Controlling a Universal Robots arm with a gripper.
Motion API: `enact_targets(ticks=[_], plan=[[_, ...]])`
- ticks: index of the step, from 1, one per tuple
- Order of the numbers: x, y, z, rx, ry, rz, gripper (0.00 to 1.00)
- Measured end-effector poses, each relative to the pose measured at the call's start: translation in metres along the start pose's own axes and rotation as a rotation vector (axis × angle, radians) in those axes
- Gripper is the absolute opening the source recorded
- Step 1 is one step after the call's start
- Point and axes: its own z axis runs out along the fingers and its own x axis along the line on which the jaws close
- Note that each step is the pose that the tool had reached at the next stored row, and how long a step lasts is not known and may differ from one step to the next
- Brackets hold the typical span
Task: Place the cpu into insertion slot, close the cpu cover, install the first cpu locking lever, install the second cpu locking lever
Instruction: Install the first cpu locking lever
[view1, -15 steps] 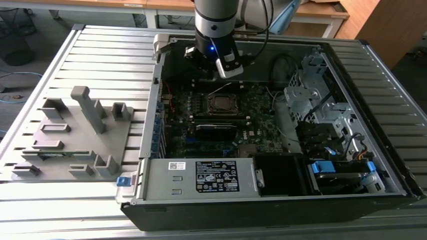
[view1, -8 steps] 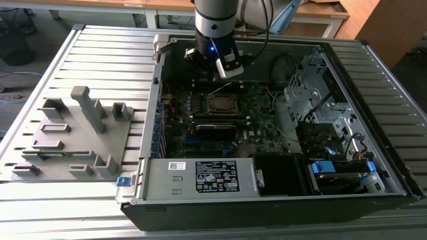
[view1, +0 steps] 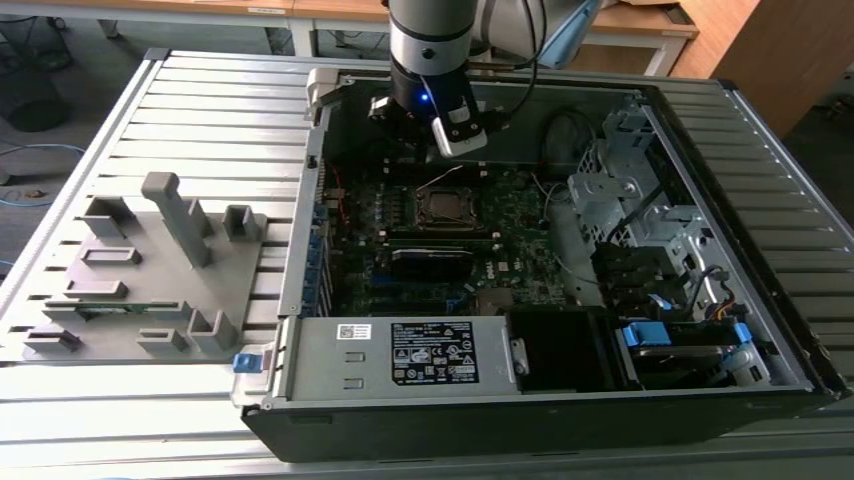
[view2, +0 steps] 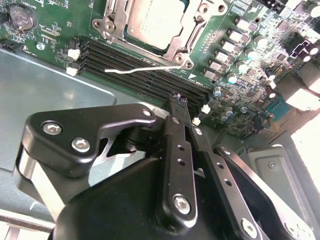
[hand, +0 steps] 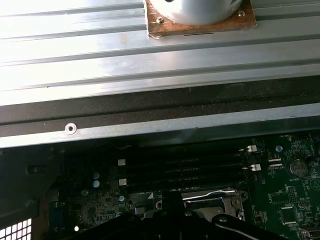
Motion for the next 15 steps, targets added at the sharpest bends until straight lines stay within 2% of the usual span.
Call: enact_targets(ticks=[5, 8, 10, 12, 13, 15], plan=[[0.0000, -0.0005, 0.0021, 0.0010, -0.0016, 0.000, 0.11], [0.0000, -0.0012, 0.0050, 0.0064, -0.0044, -0.001, 0.11], [0.0000, -0.0015, 0.0062, 0.0171, -0.0061, -0.002, 0.11], [0.0000, -0.0014, 0.0067, 0.0436, -0.0093, -0.003, 0.11], [0.0000, -0.0013, 0.0068, 0.0482, -0.0098, -0.003, 0.11], [0.0000, -0.0014, 0.0075, 0.0487, -0.0101, -0.003, 0.11]])
